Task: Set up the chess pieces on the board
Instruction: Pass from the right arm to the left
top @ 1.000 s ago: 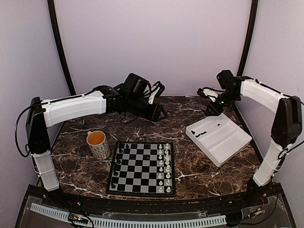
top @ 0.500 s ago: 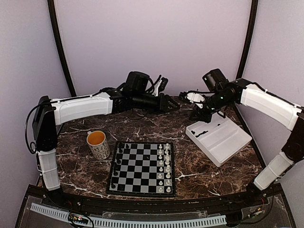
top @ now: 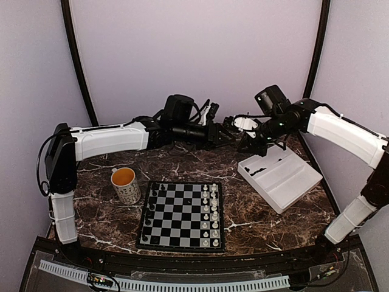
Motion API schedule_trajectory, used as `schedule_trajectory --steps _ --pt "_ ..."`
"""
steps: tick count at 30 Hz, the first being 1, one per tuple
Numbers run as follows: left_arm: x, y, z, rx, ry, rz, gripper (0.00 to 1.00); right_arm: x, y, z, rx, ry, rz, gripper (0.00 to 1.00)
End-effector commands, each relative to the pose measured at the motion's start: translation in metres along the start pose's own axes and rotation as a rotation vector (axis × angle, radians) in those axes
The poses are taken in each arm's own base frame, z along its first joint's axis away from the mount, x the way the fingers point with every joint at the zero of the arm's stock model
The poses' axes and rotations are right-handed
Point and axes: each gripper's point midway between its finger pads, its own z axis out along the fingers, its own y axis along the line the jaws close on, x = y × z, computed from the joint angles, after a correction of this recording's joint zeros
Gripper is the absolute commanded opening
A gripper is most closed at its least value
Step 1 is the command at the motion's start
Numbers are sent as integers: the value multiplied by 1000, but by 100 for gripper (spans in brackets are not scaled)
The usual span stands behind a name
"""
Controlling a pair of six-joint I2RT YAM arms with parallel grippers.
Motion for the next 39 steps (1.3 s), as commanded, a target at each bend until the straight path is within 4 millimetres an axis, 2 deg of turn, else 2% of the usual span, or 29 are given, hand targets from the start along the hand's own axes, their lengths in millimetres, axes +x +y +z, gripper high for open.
schedule_trajectory --steps 1,8,27,30,33,34,35,36,37,38,39 --pt "4 5 2 -15 1 -18 36 -21 -4 -25 41 -69 -24 15" --pt "8 9 5 -13 11 -34 36 -25 -1 -28 25 -87 -25 15" --pt "10 0 10 60 27 -40 5 -27 4 -28 -2 -100 -29 16" --pt "10 -1 9 57 34 -32 1 -25 4 -27 2 -93 -24 25" --pt "7 -6 1 31 36 37 0 -11 2 -26 31 -54 -22 40" --pt "11 -3 -3 0 52 45 0 0 2 -22 43 -20 -20 43" --pt "8 -8 -11 -16 47 104 0 12 -2 -21 54 -1 -4 44" --pt "16 -2 -17 -59 77 105 0 23 -5 -21 51 -5 23 45" --pt "13 -6 -27 -90 67 170 0 32 -8 -24 38 -30 59 46" --pt "25 5 -35 -145 109 167 0 41 -13 -29 28 -64 97 47" --pt "21 1 -48 -183 93 234 0 48 -14 -33 10 -98 133 49"
